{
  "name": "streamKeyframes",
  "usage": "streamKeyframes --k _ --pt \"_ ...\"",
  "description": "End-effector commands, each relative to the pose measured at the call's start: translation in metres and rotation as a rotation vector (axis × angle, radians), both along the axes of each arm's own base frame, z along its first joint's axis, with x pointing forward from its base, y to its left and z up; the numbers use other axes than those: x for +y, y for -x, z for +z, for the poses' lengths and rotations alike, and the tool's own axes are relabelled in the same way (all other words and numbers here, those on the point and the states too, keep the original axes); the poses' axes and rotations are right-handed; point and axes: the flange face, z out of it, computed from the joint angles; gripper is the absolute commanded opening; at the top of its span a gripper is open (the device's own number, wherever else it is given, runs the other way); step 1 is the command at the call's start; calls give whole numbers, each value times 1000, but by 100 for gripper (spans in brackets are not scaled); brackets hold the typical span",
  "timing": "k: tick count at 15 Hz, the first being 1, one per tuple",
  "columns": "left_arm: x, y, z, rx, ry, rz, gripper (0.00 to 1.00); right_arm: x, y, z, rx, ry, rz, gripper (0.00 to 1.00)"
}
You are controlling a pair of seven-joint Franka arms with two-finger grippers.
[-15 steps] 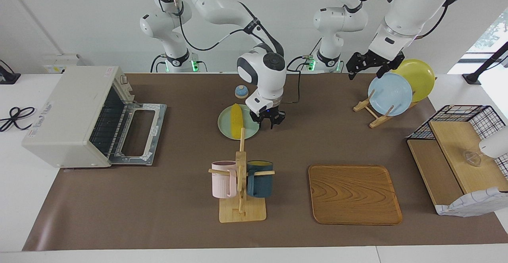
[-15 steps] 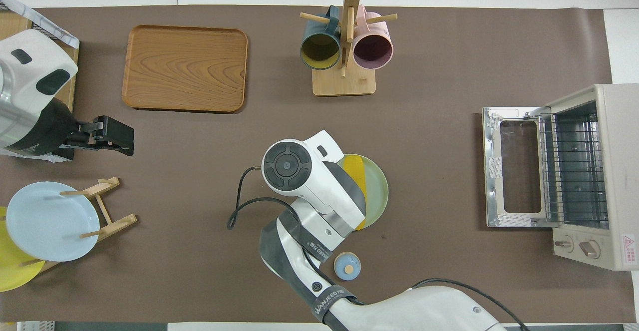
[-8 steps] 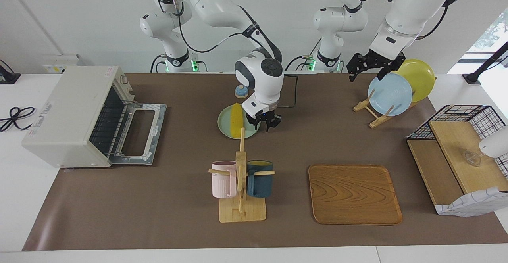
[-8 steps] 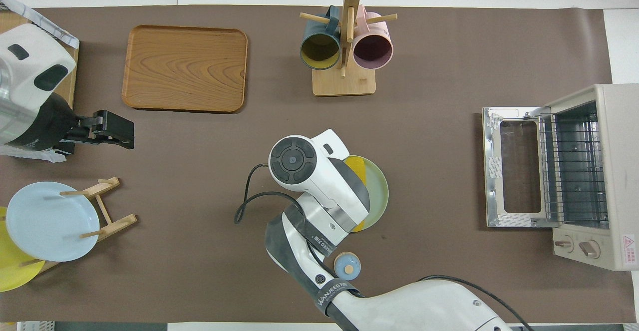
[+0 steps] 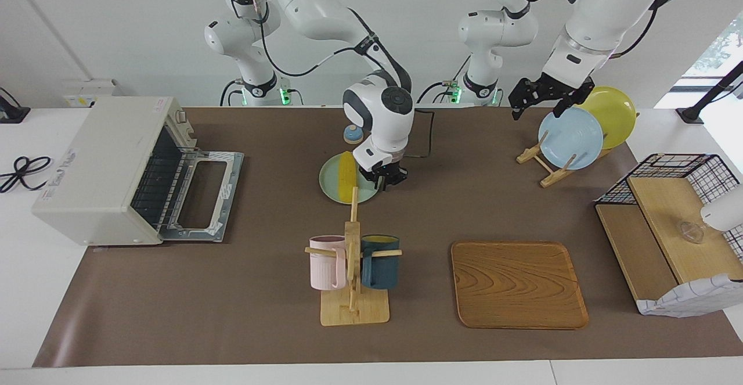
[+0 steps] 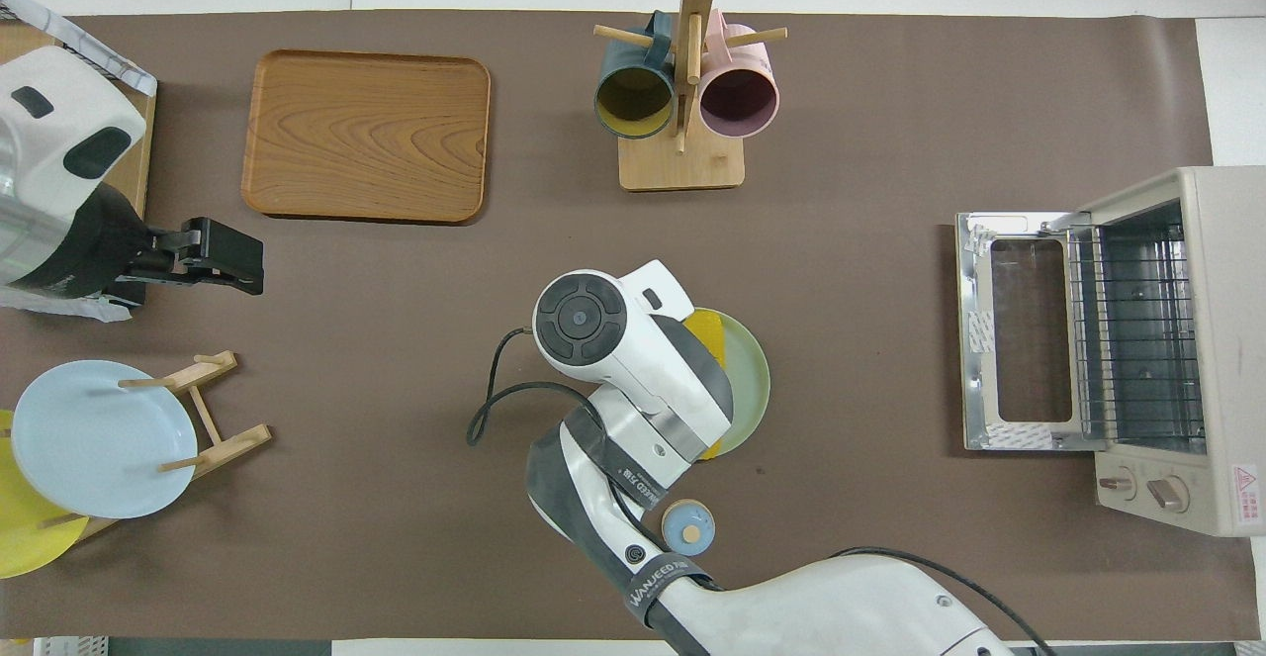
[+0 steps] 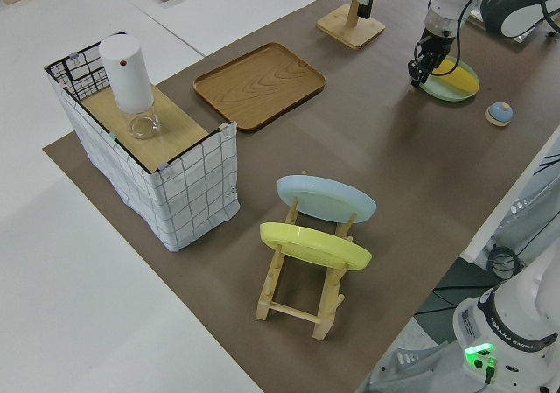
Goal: Put corn in oven
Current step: 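Grasp the pale green plate rim with the right gripper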
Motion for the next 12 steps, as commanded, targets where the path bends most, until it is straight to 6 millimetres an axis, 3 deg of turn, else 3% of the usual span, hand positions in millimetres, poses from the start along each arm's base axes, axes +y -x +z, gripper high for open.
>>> streamKeyframes --k 1,4,5,6,8,9,12 --pt "-1 8 0 -17 -13 -8 100 -8 10 2 28 -10 -29 16" --pt "1 8 0 -11 -15 -4 100 -10 12 -4 24 -17 -30 15" --pt "0 8 0 -11 -15 -5 100 -11 12 -2 29 -14 -26 4" --pt "0 8 0 -12 -14 -5 100 -12 11 0 37 -4 -16 0" --pt "0 8 0 -11 -15 -5 100 -13 5 14 36 36 0 0" --pt "0 8 0 -9 -15 -4 100 -23 -8 27 27 60 2 0" --pt "-2 10 -2 -2 -17 -13 100 -87 -42 76 65 70 85 0"
